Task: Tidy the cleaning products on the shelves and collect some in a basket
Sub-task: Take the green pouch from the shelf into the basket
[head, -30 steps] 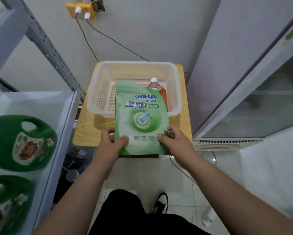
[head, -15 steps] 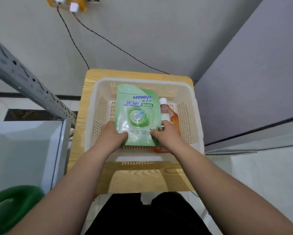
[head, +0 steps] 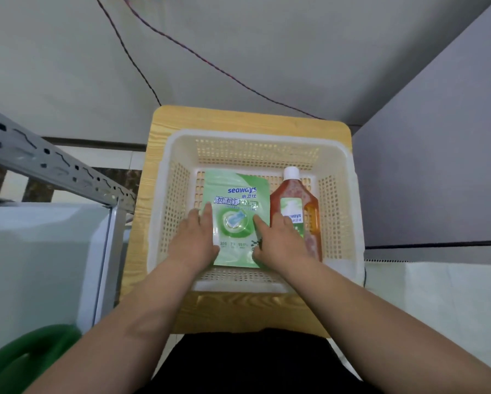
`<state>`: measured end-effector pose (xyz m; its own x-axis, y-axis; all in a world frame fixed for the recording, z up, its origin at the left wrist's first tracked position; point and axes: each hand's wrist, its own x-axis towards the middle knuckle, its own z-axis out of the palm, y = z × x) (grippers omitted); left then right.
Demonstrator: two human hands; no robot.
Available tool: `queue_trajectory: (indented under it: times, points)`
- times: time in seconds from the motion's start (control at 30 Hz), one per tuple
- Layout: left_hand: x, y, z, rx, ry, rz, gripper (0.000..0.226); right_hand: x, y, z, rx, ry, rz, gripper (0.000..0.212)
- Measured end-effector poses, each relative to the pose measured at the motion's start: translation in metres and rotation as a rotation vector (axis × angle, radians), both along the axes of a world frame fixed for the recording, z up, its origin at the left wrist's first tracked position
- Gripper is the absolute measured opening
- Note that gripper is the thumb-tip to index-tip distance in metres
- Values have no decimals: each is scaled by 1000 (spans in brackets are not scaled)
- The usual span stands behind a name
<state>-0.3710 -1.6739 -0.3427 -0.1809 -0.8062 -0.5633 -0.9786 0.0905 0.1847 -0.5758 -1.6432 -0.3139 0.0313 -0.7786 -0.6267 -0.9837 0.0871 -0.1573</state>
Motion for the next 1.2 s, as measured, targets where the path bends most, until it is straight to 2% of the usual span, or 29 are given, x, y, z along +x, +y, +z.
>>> queue_trajectory:
  times: [0.1,0.2,0.3,0.4,0.53,0.67,0.87,1.2]
  points:
    - [-5,7,-5,98,-6,-172,89,-3,6,-13,-30,-30,206,79]
    - [-11,10,-5,203,-19,-185,81,-7,4,-28,14,-37,287,78]
    - [-15,6,10,193,-44,-174,80,-11,-3,-23,23,-58,308,78]
    - [-20,22,41,44,10,-76,73,-16,-3,4,-4,-159,314,72]
    - [-27,103,91,-365,157,59,65,-25,21,50,-253,-343,501,50]
    - [-28,214,123,-464,45,294,57,-14,70,75,-304,-467,818,40]
    - [-50,377,143,-316,-64,706,57,27,178,93,-235,-491,1338,40]
    - [-81,659,143,-354,-156,1308,60,112,417,106,-168,-519,1857,39]
